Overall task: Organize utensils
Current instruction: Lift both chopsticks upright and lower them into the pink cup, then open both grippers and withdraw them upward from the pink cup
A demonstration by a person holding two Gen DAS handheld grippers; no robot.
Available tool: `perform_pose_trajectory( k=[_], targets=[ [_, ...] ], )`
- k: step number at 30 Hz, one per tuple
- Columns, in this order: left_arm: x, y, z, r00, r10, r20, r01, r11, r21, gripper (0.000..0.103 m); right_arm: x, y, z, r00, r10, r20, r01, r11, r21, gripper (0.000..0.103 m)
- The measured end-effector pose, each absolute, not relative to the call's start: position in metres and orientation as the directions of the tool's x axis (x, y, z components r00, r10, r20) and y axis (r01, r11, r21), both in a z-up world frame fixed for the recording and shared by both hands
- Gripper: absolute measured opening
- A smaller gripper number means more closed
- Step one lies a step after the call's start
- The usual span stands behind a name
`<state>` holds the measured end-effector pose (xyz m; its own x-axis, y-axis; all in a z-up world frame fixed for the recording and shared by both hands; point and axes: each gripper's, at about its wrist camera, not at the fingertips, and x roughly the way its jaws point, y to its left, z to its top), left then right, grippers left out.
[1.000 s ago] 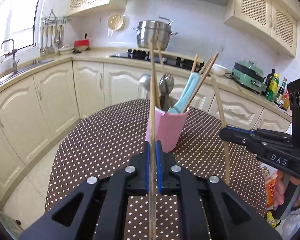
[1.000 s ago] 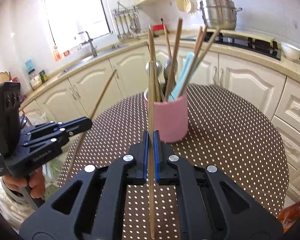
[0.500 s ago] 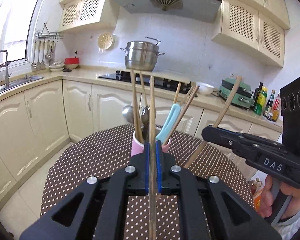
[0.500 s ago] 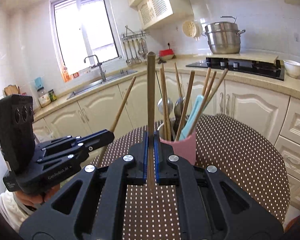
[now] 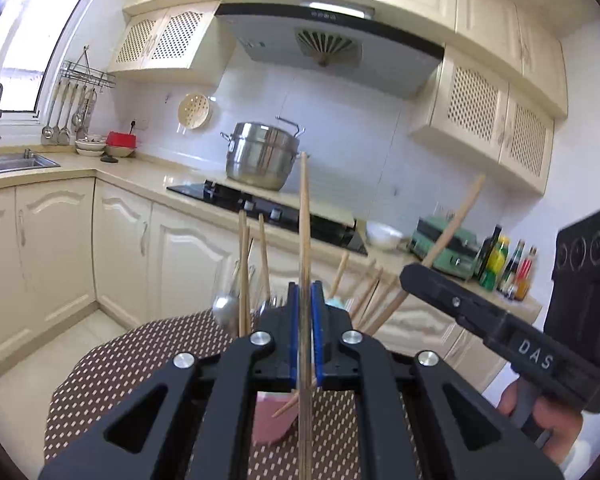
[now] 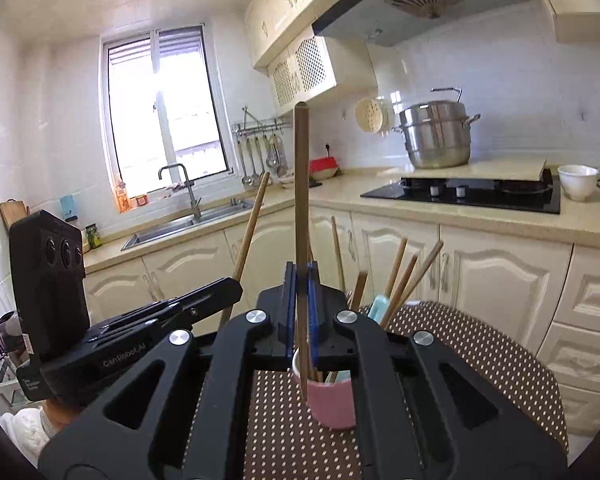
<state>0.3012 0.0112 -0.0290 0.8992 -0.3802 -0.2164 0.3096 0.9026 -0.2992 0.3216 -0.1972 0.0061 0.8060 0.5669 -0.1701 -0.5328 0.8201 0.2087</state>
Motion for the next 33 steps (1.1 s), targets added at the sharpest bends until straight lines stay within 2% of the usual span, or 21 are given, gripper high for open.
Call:
perform_pose_trajectory(
  k=[6, 15, 21, 28, 33],
  targets=[
    [0.323, 0.011, -0.025, 0.920, -0.371, -0.125, 0.317, 0.894, -0.318, 0.006, 0.335, -0.202, 0.014, 0.815, 0.563, -0.136, -0.534, 0.822, 0.197, 0.006],
    [0.348, 0.000, -0.023, 0.954, -0.298, -0.003, 0.286, 0.918, -0.273, 0.006, 0.347, -0.209, 0.030, 0.811, 0.579, -0.087, -0.554, 0.807, 0.204, 0.006],
    [0.357, -0.008, -0.027, 0.962, -0.265, 0.067, 0.274, 0.931, -0.241, 0.006, 0.355, -0.205, 0.031, 0.803, 0.587, -0.102, -0.560, 0.803, 0.204, 0.006],
    [0.365, -0.012, -0.039, 0.967, -0.226, 0.117, 0.247, 0.945, -0.214, 0.006, 0.362, -0.202, 0.018, 0.800, 0.584, -0.140, -0.553, 0.807, 0.205, 0.006],
    [0.368, -0.015, -0.054, 0.972, -0.218, 0.088, 0.231, 0.953, -0.194, 0.006, 0.363, -0.197, 0.009, 0.794, 0.587, -0.160, -0.554, 0.806, 0.211, 0.006]
  ],
)
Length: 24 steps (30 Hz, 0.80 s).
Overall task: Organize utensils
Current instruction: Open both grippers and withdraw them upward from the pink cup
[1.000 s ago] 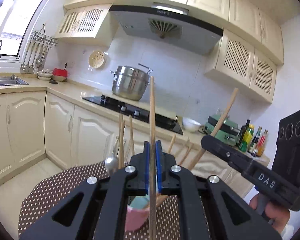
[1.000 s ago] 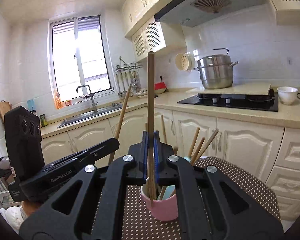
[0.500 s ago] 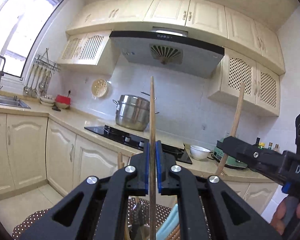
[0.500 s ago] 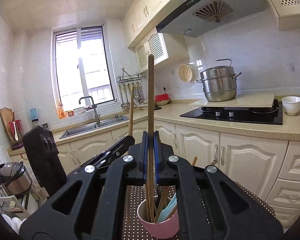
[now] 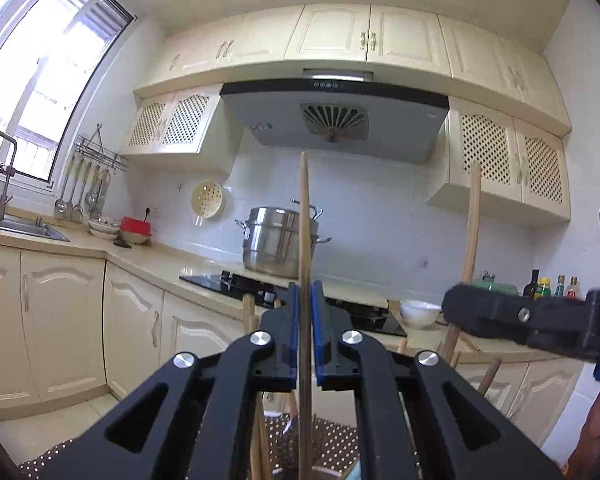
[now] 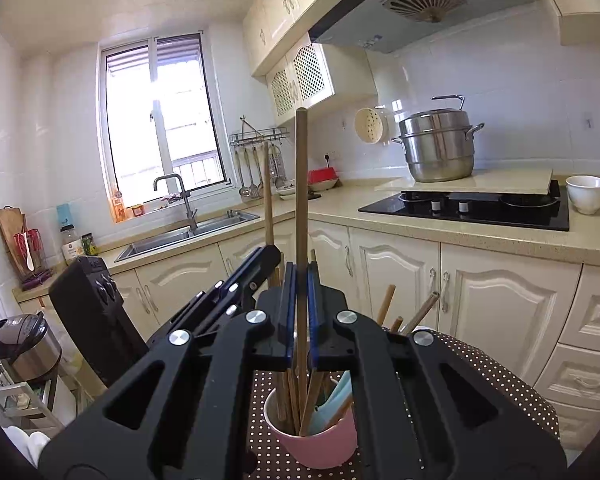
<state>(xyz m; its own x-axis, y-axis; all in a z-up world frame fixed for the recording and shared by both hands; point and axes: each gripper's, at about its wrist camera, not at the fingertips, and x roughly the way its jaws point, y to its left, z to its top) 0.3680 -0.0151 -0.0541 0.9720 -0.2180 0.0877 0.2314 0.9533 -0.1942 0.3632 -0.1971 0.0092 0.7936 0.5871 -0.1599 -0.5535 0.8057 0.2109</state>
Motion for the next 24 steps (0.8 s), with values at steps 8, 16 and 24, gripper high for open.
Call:
perform_pose_trajectory(
  k=[8, 16, 24],
  targets=[
    [0.356, -0.015, -0.072, 0.971, -0.237, 0.011, 0.236, 0.959, -0.158, 0.006, 0.363, -0.192, -0.001, 0.791, 0.584, -0.185, -0.546, 0.809, 0.218, 0.006],
    [0.337, -0.013, -0.083, 0.968, -0.247, -0.052, 0.240, 0.963, -0.122, 0.006, 0.357, -0.191, -0.001, 0.797, 0.570, -0.199, -0.534, 0.819, 0.210, 0.006],
    [0.317, -0.007, -0.091, 0.956, -0.275, -0.106, 0.265, 0.960, -0.094, 0.007, 0.352, -0.181, 0.002, 0.815, 0.537, -0.219, -0.514, 0.843, 0.157, 0.006]
  ],
)
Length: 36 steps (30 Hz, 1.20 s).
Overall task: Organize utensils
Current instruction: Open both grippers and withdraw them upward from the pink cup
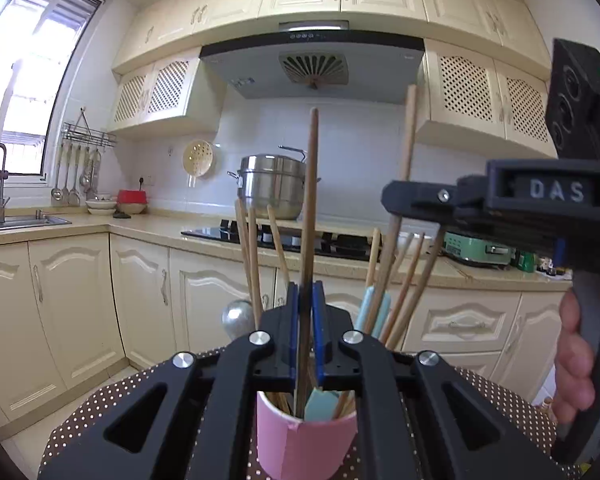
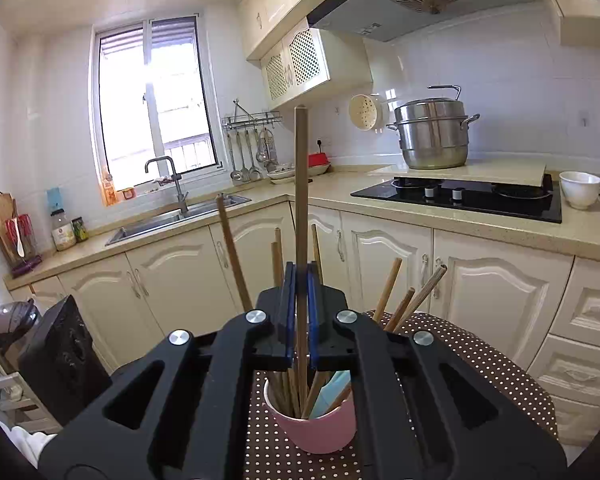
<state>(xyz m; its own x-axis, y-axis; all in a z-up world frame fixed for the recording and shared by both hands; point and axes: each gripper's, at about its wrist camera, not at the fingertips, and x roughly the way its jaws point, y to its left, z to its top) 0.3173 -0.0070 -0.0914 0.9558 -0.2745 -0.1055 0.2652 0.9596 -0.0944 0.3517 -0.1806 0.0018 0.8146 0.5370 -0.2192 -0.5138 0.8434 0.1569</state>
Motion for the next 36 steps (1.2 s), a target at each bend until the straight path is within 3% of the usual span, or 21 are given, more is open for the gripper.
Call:
perform_pose_trajectory(
  k=[11, 12, 13, 15, 18, 20, 29, 30, 33, 36],
  targets=[
    [0.312, 0.014, -0.101, 0.904, -0.374, -0.208, 0.336, 0.921, -0.200, 0.009, 0.347, -0.167, 0.002, 0.833, 0.493, -0.252, -0.491, 0.868, 0.077, 0.006],
    [0.312, 0.016, -0.100, 0.897, -0.387, -0.214, 0.342, 0.914, -0.219, 0.014, 0.347, -0.167, 0.003, 0.831, 0.494, -0.255, -0.490, 0.868, 0.084, 0.006],
    [0.310, 0.018, -0.099, 0.897, -0.391, -0.208, 0.342, 0.910, -0.234, 0.029, 0.348, -0.168, 0.002, 0.830, 0.494, -0.259, -0.489, 0.868, 0.088, 0.006],
    [0.306, 0.023, -0.095, 0.904, -0.384, -0.189, 0.333, 0.908, -0.252, 0.044, 0.349, -0.169, 0.003, 0.828, 0.492, -0.267, -0.485, 0.869, 0.097, 0.006],
    [0.301, 0.030, -0.088, 0.900, -0.397, -0.182, 0.336, 0.896, -0.291, 0.045, 0.350, -0.168, 0.003, 0.836, 0.474, -0.276, -0.469, 0.879, 0.089, 0.006],
    [0.298, 0.034, -0.083, 0.906, -0.379, -0.189, 0.314, 0.901, -0.301, 0.052, 0.350, -0.168, 0.003, 0.834, 0.473, -0.283, -0.467, 0.879, 0.094, 0.006],
    [0.277, 0.047, -0.060, 0.929, -0.198, -0.313, 0.128, 0.965, -0.230, 0.053, 0.342, -0.174, 0.003, 0.845, 0.454, -0.282, -0.437, 0.891, 0.123, 0.009],
    [0.274, 0.049, -0.058, 0.929, -0.187, -0.320, 0.116, 0.967, -0.228, 0.056, 0.340, -0.176, 0.005, 0.847, 0.459, -0.267, -0.440, 0.888, 0.133, 0.015],
    [0.264, 0.055, -0.051, 0.932, -0.146, -0.333, 0.075, 0.974, -0.215, 0.059, 0.330, -0.183, 0.009, 0.869, 0.451, -0.204, -0.428, 0.892, 0.146, 0.066],
    [0.255, 0.059, -0.046, 0.930, -0.132, -0.344, 0.065, 0.978, -0.199, 0.062, 0.327, -0.186, 0.011, 0.872, 0.454, -0.184, -0.429, 0.889, 0.160, 0.066]
  ],
)
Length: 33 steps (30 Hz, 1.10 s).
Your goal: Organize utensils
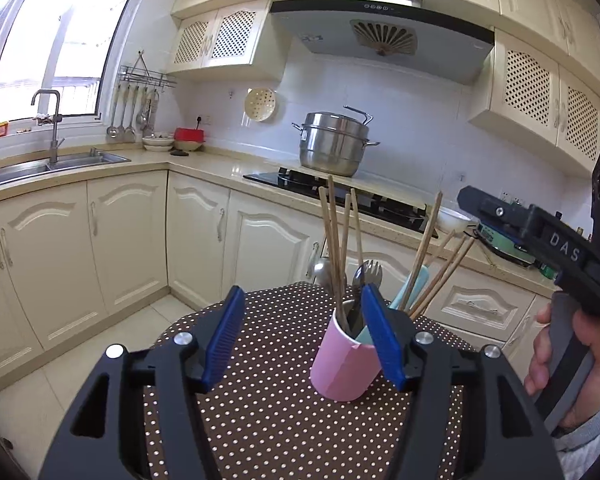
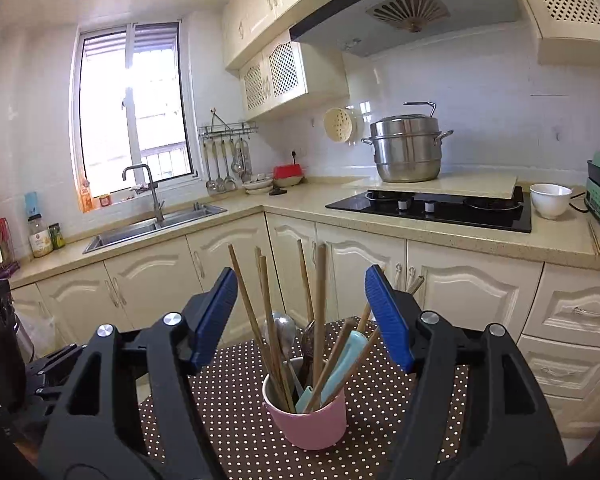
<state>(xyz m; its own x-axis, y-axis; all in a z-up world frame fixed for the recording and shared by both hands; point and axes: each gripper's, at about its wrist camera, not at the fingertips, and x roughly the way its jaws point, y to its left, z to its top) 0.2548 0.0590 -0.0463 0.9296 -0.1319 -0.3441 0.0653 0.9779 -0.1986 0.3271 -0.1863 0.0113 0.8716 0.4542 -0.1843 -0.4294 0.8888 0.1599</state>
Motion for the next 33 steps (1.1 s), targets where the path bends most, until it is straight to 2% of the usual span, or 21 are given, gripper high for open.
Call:
perform_pose_trajectory(
  k=[2, 4, 6, 9, 11, 13, 15, 20, 25, 33],
  targets=[
    [0.247, 0.063, -0.044, 0.932, -0.125, -0.341, 0.062, 0.980, -0.189, 0.062, 0.326, -0.187, 0.013, 0.870, 0.462, -0.175, -0.435, 0.884, 0.173, 0.067],
    [0.241, 0.067, -0.042, 0.933, -0.116, -0.340, 0.058, 0.983, -0.177, 0.064, 0.320, -0.188, 0.015, 0.872, 0.464, -0.156, -0.436, 0.881, 0.181, 0.074],
    [0.238, 0.070, -0.041, 0.931, -0.105, -0.350, 0.047, 0.984, -0.171, 0.064, 0.311, -0.189, 0.020, 0.879, 0.461, -0.120, -0.437, 0.880, 0.183, 0.076],
    [0.228, 0.074, -0.039, 0.934, -0.096, -0.344, 0.039, 0.985, -0.170, 0.064, 0.291, -0.188, 0.030, 0.891, 0.450, -0.056, -0.436, 0.884, 0.165, 0.088],
    [0.220, 0.076, -0.037, 0.937, -0.086, -0.338, 0.034, 0.987, -0.156, 0.065, 0.273, -0.185, 0.039, 0.904, 0.426, -0.022, -0.421, 0.899, 0.123, 0.089],
    [0.211, 0.076, -0.035, 0.942, -0.074, -0.329, 0.030, 0.990, -0.137, 0.071, 0.258, -0.181, 0.043, 0.910, 0.414, 0.000, -0.412, 0.907, 0.088, 0.091],
    [0.203, 0.076, -0.035, 0.945, -0.062, -0.320, 0.024, 0.992, -0.123, 0.074, 0.241, -0.177, 0.046, 0.921, 0.388, 0.020, -0.389, 0.920, 0.047, 0.093],
    [0.184, 0.072, -0.031, 0.948, -0.056, -0.314, 0.026, 0.995, -0.098, 0.075, 0.211, -0.169, 0.037, 0.934, 0.356, 0.001, -0.356, 0.934, 0.006, 0.095],
    [0.159, 0.066, -0.029, 0.957, -0.014, -0.290, 0.001, 0.999, -0.047, 0.085, 0.190, -0.169, 0.022, 0.950, 0.309, -0.036, -0.308, 0.951, 0.017, 0.095],
    [0.130, 0.064, -0.028, 0.956, -0.039, -0.289, 0.016, 0.997, -0.081, 0.085, 0.159, -0.176, 0.004, 0.960, 0.269, -0.080, -0.262, 0.961, 0.086, 0.095]
  ],
)
